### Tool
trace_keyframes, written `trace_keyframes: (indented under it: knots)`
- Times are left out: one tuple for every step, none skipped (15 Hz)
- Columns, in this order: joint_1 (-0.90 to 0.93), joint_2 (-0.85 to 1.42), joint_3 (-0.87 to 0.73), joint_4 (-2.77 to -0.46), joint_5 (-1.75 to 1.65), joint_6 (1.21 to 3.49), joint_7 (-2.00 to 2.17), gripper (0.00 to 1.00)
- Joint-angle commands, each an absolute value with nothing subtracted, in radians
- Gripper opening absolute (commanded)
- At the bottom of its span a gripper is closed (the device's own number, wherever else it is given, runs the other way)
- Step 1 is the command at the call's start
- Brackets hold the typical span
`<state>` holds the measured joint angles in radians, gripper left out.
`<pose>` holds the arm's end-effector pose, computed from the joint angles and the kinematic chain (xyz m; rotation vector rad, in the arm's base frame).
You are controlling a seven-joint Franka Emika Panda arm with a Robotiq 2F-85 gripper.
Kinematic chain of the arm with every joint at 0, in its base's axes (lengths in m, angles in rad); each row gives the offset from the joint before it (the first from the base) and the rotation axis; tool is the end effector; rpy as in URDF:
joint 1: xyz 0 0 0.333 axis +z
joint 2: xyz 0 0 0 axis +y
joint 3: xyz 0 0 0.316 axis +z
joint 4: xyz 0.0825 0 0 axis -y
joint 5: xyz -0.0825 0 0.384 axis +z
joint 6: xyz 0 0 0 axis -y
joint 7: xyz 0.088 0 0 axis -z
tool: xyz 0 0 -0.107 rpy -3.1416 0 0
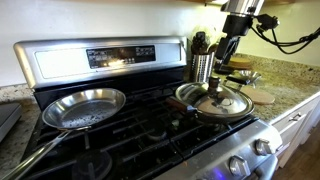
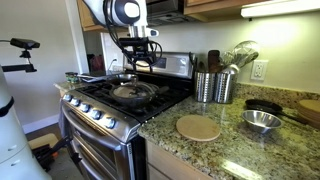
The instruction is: Uncover the pan
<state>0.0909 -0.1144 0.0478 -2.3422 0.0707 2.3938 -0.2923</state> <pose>0.4999 0.0706 0.3961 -3.0399 -0.5898 -0.2623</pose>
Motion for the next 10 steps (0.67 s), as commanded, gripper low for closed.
trace_keyframes:
  knots:
    - [0.112,-0.068,0.062,-2.330,0.135,2.429,-0.310,1.00]
    - [0.116,-0.058,0.067,-2.328,0.157,2.430,-0.320,1.00]
    - [0.120,-0.051,0.073,-2.325,0.176,2.427,-0.327,1.00]
    - [0.120,-0.043,0.079,-2.321,0.190,2.420,-0.333,1.00]
    - [0.122,-0.039,0.085,-2.319,0.200,2.411,-0.336,1.00]
    - [0.124,-0.035,0.089,-2.318,0.206,2.408,-0.338,1.00]
    - [0.124,-0.029,0.093,-2.316,0.210,2.395,-0.335,1.00]
    - [0.123,-0.026,0.096,-2.315,0.215,2.389,-0.335,1.00]
    - [0.122,-0.023,0.100,-2.314,0.213,2.372,-0.326,1.00]
    - [0.121,-0.020,0.102,-2.313,0.210,2.362,-0.323,1.00]
